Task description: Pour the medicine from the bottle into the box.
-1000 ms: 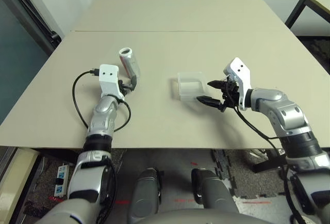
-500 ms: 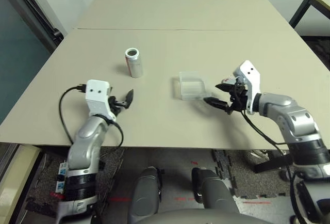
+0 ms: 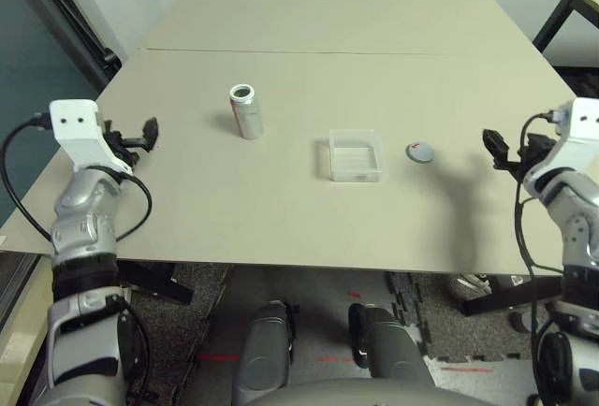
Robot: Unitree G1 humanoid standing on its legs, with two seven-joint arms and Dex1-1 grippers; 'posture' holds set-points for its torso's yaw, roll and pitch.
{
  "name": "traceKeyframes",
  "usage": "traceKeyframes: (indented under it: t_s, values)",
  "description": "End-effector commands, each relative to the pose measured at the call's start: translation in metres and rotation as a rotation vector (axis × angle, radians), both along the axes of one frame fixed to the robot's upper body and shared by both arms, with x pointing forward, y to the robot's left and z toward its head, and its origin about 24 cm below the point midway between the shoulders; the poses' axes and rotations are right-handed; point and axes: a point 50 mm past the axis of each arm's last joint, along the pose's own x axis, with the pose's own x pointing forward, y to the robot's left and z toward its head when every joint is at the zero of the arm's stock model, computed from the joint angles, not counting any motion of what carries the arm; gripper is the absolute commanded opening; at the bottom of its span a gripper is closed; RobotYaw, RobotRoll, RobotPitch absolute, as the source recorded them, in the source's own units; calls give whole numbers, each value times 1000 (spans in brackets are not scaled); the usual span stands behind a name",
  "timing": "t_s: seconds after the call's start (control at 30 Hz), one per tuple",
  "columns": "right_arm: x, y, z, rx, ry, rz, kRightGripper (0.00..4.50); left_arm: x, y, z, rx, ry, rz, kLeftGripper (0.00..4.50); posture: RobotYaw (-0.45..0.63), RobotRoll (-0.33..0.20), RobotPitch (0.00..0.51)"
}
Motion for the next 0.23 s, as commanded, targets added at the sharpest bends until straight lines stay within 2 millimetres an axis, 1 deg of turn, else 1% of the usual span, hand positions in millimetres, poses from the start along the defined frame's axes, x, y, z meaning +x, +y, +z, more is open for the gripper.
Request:
traceKeyframes:
  t_s: [0.03,0.13,0.23]
  values:
    - [2,-3,-10,9,-9,-19,4500,1,9,-16,-12,39,35,4493,44,0,139]
    - [4,-1,-20,33,-26,-3,4500,1,9,-30,-27,72,55,4493,40,0,138]
    - [5,-3,-29,36,-23,-18,4500,-1,9,-43,-70,95,86,4493,17,0,134]
